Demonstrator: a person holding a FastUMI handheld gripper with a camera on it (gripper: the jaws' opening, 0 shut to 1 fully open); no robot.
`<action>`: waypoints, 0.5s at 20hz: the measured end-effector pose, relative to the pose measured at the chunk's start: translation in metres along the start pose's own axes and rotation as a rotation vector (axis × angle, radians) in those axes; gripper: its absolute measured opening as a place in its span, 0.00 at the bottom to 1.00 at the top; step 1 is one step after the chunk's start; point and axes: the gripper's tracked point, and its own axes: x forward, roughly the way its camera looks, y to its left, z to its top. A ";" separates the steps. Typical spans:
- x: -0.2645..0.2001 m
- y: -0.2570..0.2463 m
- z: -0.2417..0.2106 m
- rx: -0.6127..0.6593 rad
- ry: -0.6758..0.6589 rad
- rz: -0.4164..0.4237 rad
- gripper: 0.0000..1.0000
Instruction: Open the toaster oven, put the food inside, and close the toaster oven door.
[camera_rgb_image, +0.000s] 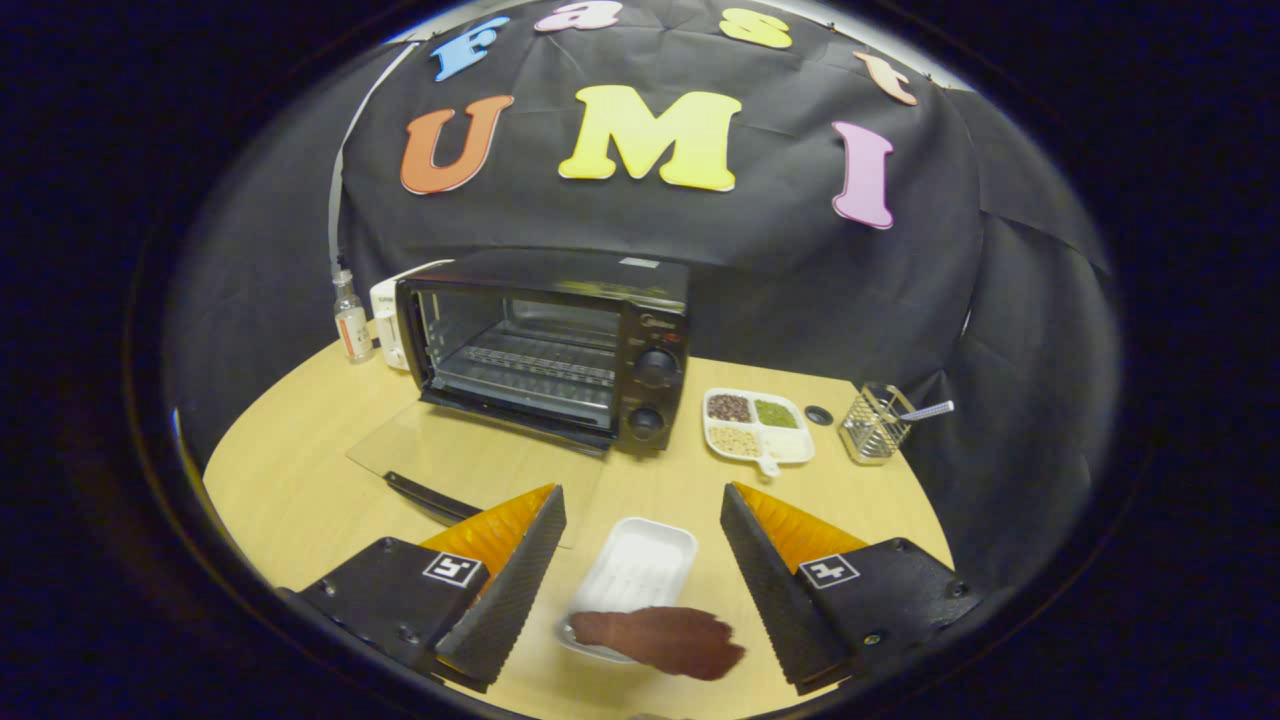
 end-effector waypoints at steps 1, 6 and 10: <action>-0.002 -0.015 -0.010 0.014 0.023 0.003 1.00; -0.003 -0.034 -0.062 0.131 0.165 0.166 0.98; -0.006 -0.018 -0.092 0.301 0.299 0.336 0.84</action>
